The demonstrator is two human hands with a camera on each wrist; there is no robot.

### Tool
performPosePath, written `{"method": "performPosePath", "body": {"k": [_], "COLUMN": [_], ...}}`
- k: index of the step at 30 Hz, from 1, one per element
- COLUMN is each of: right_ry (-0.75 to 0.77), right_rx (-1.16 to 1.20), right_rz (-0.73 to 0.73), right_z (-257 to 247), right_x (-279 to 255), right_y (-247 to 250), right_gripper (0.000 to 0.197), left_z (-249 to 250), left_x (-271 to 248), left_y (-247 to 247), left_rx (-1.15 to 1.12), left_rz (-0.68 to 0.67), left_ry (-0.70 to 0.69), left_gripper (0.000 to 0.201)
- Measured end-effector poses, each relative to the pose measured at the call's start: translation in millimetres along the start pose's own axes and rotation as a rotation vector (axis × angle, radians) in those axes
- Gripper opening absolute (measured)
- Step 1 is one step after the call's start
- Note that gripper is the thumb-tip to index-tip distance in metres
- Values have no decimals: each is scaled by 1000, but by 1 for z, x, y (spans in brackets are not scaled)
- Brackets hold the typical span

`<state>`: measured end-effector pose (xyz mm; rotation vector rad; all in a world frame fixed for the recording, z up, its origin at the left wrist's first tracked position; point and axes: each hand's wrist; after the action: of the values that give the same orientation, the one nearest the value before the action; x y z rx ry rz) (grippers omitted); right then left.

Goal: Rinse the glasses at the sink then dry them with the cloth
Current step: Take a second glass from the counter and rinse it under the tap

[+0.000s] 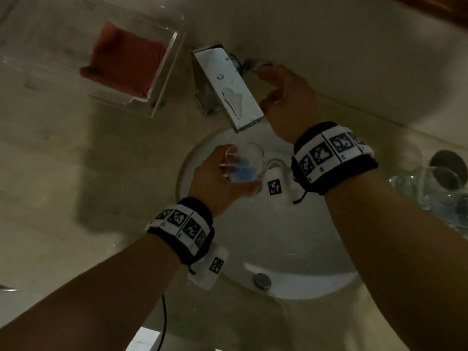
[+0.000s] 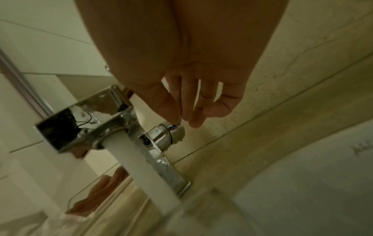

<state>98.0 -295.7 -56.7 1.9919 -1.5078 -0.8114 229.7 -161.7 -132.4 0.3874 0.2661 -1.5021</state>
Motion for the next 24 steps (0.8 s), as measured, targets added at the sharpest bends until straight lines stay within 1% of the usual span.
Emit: {"method": "performPosePath", "body": {"k": [2, 3, 4, 6, 8, 9, 12, 14, 16, 17, 18, 19, 20, 22, 23, 24], "right_ry": [-15, -30, -55, -121, -167, -168, -178, -195, -203, -204, -208, -223, -247, -361, -437, -498], "right_rx": [38, 58, 75, 91, 90, 86, 164, 200, 220, 231, 235, 231, 226, 272, 308, 319], "right_rz": [-2, -16, -46, -151, -247, -266, -290, -283, -272, -270, -273, -284, -302, -320, -317, -321], "right_z": [4, 8, 13, 24, 36, 40, 47, 50, 50, 51, 51, 52, 52, 56, 59, 59], "right_x": [0, -2, -4, -16, -31, -39, -56, -60, -63, -64, -63, -63, -62, -59, -57, -58], "right_y": [-2, -3, -5, -11, -20, -25, -39, -44, -44, -43, -43, -43, -43, -44, -44, -44], "right_gripper": [54, 54, 53, 51, 50, 50, 56, 62, 64, 64, 65, 65, 67, 66, 57, 38], "left_z": [0, 0, 1, 2, 3, 3, 2, 1, 0, -2, -3, -4, -5, -6, -6, -5], "left_x": [3, 4, 5, 7, 11, 12, 16, 19, 21, 24, 27, 28, 28, 28, 28, 28], "left_y": [2, 2, 2, 1, 2, 2, 5, 5, 5, 4, 4, 4, 4, 3, 3, 1], "left_rx": [-39, -53, -43, -36, -39, -18, 5, 11, -47, -135, -190, -205, -149, -46, -44, -66], "left_rz": [12, 20, 32, 55, 63, 74, 100, 100, 63, 52, 40, 38, 41, 52, 48, 29], "left_ry": [20, 22, 15, 11, 2, -7, -53, -45, 4, 62, 91, 92, 78, 115, 180, 257], "left_gripper": [97, 96, 92, 82, 82, 82, 84, 85, 88, 89, 88, 85, 79, 61, 52, 47]}}
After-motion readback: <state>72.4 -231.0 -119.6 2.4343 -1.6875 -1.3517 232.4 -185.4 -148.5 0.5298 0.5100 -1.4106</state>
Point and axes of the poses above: each hand's wrist, its own x-axis towards the middle knuckle, its own y-axis out of the back of the hand, z = x × y, and after that the axes turned 4 degrees about -x, right-handed
